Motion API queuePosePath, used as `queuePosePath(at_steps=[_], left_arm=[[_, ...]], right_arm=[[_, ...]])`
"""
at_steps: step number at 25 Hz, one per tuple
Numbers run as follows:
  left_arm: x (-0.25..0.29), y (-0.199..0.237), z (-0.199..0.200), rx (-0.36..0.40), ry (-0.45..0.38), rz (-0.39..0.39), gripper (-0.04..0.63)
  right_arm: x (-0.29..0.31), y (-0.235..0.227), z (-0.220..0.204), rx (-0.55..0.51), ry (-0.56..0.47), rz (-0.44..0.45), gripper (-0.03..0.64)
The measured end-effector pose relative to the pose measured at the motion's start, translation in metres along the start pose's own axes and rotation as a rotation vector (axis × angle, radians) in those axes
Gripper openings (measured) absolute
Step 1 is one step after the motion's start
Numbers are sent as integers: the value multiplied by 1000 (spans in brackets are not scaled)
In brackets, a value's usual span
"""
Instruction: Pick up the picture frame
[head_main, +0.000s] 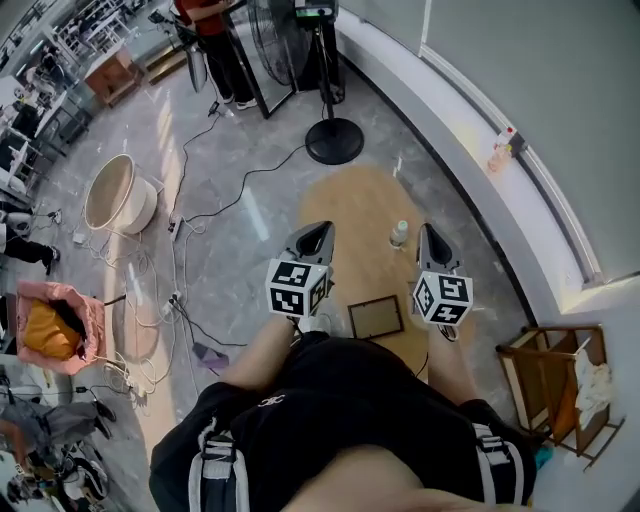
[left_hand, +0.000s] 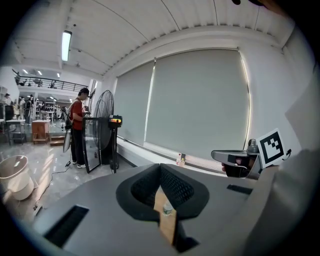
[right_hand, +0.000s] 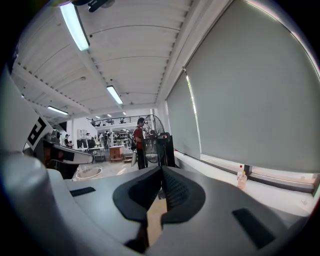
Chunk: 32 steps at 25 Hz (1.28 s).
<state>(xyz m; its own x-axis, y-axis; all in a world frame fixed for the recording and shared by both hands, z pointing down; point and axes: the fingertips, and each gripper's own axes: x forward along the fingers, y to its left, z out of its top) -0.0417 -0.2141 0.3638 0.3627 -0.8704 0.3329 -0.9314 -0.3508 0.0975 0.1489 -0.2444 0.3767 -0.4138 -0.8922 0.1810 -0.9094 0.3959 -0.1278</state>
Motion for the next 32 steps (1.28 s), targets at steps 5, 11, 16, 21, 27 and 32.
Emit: queuePosePath(at_steps=[5,11,16,21,27,32], left_arm=[[13,8,11,9,-17,-63,21],[30,15,-2,-35,24,-118,21],[42,7,-22,-50,81,-167,21],[44,-12,-50,-47,159,-232,21],[55,-11,-106,-128,293,-278,27],[51,-11,-163,-190,424,-292,204]], right_arm=[[-1,-1,-3,-7,16,-76,17],[-11,-7,-10,-34,41,-146,17],[-23,-18,-27,-44,93,-195,17],[-40,-27,-57,-32,177,-207,17],[-38,-40,-123,-7,349,-194,18],[-44,-45,-171,78,472,-180,89]])
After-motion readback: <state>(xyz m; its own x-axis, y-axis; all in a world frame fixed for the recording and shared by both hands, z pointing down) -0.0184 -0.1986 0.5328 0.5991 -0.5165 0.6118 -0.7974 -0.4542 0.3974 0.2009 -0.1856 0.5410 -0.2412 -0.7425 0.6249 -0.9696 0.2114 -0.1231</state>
